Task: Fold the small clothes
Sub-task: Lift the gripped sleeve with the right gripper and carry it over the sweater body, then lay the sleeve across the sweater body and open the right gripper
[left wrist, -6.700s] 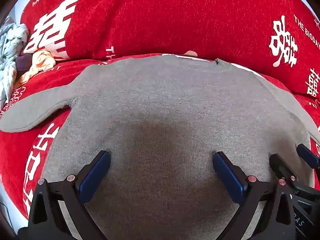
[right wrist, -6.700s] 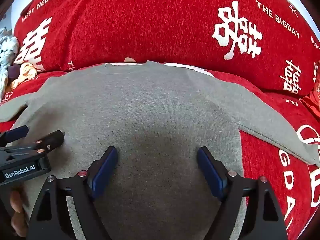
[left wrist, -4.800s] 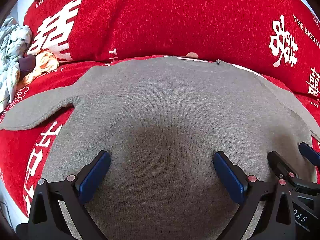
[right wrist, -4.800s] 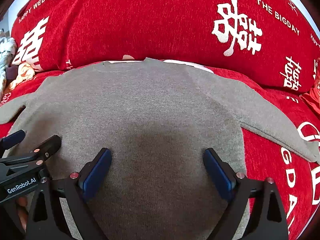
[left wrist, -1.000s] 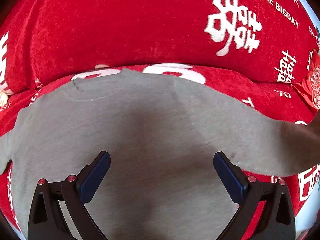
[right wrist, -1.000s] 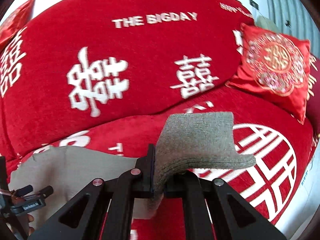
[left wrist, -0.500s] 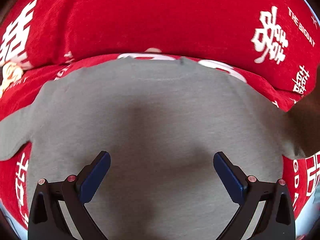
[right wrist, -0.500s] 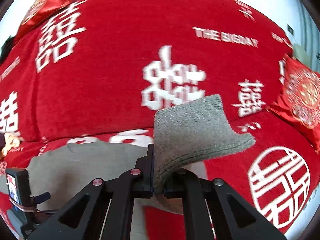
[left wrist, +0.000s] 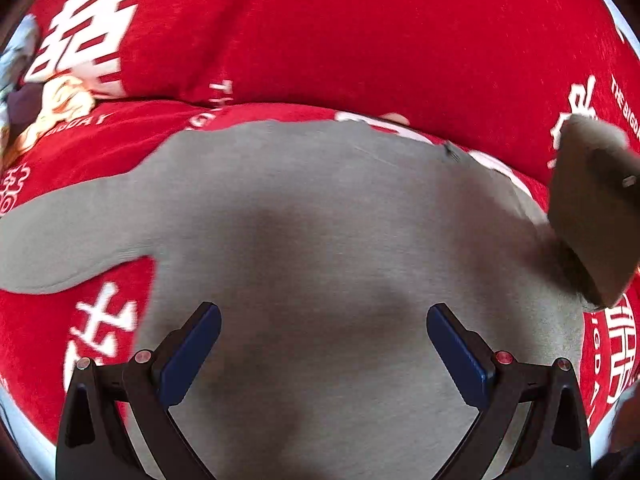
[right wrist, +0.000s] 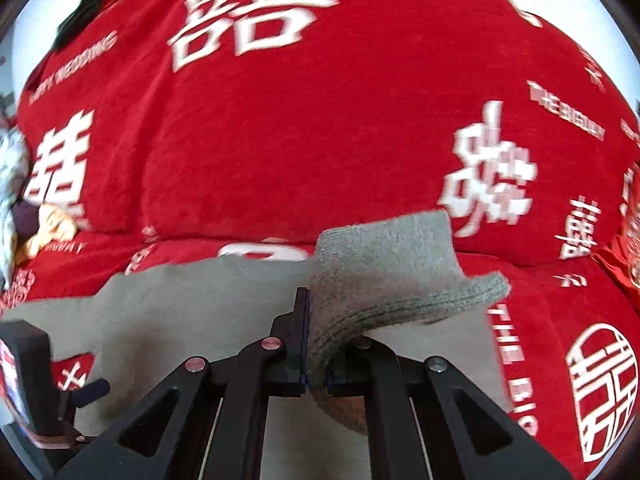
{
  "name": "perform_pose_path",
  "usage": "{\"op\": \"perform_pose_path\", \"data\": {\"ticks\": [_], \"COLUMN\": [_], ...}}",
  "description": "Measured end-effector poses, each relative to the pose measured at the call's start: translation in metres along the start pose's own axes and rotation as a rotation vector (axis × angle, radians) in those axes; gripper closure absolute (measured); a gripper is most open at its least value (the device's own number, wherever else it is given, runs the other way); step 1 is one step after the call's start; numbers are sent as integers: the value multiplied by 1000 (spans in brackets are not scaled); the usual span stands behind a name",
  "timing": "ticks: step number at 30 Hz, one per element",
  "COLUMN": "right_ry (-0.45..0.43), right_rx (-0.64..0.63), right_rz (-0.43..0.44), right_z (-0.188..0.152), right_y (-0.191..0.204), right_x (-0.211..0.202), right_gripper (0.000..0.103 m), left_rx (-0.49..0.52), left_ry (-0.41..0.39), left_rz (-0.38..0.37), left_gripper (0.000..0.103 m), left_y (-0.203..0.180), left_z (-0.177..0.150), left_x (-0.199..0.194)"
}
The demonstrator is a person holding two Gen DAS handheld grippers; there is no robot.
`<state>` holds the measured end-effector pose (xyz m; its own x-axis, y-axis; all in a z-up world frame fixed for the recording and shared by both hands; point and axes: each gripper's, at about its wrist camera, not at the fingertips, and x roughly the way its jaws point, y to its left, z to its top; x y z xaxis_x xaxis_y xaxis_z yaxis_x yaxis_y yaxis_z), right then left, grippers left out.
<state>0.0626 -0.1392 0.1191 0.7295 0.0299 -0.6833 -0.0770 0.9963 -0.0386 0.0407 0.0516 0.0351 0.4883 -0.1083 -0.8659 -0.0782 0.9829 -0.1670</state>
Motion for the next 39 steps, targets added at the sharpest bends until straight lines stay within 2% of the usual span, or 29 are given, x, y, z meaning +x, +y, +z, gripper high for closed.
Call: {"op": "perform_pose_path", "data": {"ticks": [4, 10, 15, 20, 26, 31, 32, 33, 35, 39], "right_ry": [49, 97, 137, 194, 226, 260, 260, 256, 214, 127], "right_rx": [-69, -126, -140, -112, -77, -73, -70, -66, -58, -72], "right_rz": [34, 53, 65, 143, 197, 298, 320, 342, 384, 407], "right_z": [-15, -31, -39, -46, -54, -58, -58, -57, -51, -41], "right_y": [48, 84, 96, 104, 113, 116, 116, 116, 112, 90], "right_x": [23, 45, 57, 65, 69, 69, 68, 65, 51, 21], "right_gripper": [97, 97, 97, 96, 96, 85, 74, 57, 38, 37], "left_rx": [-54, -136, -180, -198, -229, -266, -271, -279, -295, -297], "left_ry": [-7, 1, 10, 3, -18, -6, -6, -10, -19, -30], "left_rz": [1, 2, -6, 14, 40, 48, 50, 53, 58, 67], "left_gripper": [0, 0, 0, 0, 0, 0, 0, 0, 0, 0], "left_y": [28, 62, 76, 83, 97, 107, 108, 109, 111, 107], "left_z": [-3, -11, -16, -23, -32, -34, -34, -35, -36, -34], "left_x": [-7, -7, -6, -13, -25, -25, -25, -27, -30, -36]}}
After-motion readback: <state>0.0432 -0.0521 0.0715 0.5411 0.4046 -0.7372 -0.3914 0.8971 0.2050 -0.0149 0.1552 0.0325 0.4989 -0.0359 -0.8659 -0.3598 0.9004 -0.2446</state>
